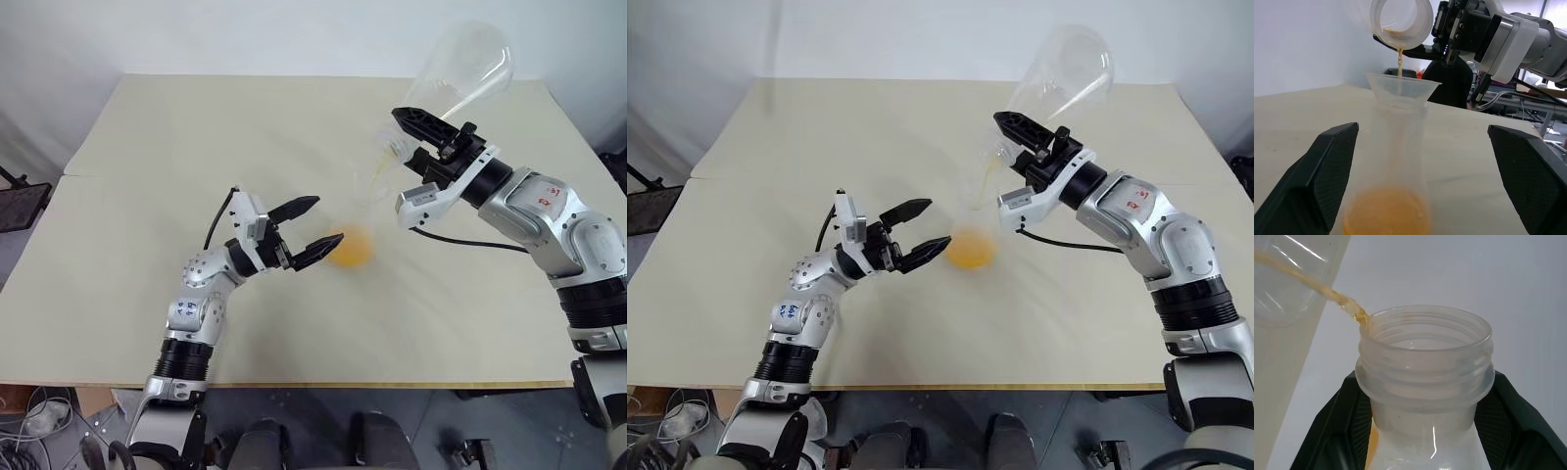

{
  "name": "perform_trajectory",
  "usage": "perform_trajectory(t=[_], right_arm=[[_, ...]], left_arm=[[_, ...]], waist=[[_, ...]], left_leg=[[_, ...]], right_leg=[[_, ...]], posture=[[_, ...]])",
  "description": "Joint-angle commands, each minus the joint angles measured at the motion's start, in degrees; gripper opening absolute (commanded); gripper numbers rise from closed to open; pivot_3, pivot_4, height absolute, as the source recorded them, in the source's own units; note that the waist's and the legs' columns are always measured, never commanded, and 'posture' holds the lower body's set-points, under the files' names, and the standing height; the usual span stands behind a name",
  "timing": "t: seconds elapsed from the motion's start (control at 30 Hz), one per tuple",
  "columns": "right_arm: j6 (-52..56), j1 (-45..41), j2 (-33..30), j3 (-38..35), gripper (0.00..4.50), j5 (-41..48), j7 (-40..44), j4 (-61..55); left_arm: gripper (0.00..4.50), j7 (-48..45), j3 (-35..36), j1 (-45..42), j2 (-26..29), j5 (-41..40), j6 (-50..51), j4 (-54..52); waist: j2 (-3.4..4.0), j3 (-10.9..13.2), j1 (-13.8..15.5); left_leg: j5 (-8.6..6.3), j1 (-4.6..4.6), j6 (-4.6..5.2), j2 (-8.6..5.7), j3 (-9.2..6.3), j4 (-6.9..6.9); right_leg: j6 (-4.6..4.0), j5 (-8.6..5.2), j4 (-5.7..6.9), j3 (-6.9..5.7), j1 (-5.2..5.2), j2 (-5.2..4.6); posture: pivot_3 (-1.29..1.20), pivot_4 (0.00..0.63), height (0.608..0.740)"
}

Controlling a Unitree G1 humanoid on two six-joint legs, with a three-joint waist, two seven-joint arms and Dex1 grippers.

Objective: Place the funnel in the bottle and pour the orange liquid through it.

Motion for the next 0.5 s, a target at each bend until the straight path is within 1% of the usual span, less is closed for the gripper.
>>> perform_trajectory(t=[0.03, 0.4, 0.5], right_arm=[[-0.52, -1.56, -1.01, -0.78, 2.43, 0.30, -1.39, -0.86], [-0.84, -0.03, -0.45, -0.52, 2.43, 0.34, -2.31, -0.86], [-0.69, 0.46, 0.07, -1.08, 2.43, 2.45, -1.45, -0.99]], left_arm=[[4.50, 0.03, 0.11, -0.66, -0.34, 0.01, -0.99, -1.25], [4.50, -0.04, 0.18, -0.97, -0.38, 0.06, -1.36, -0.74], [4.50, -0.12, 0.21, -0.99, -0.29, 0.06, -1.38, -0.65]], waist=[[0.00, 0.00, 0.00], [0.00, 0.00, 0.01], [0.00, 0.00, 0.00]], left_leg=[[0.00, 0.00, 0.00, 0.00, 0.00, 0.00], [0.00, 0.00, 0.00, 0.00, 0.00, 0.00], [0.00, 0.00, 0.00, 0.00, 0.00, 0.00]], right_leg=[[0.00, 0.00, 0.00, 0.00, 0.00, 0.00], [0.00, 0.00, 0.00, 0.00, 0.00, 0.00], [0.00, 0.00, 0.00, 0.00, 0.00, 0.00]], posture=[[0.00, 0.150, 0.740], [0.00, 0.150, 0.740], [0.00, 0.150, 0.740]])
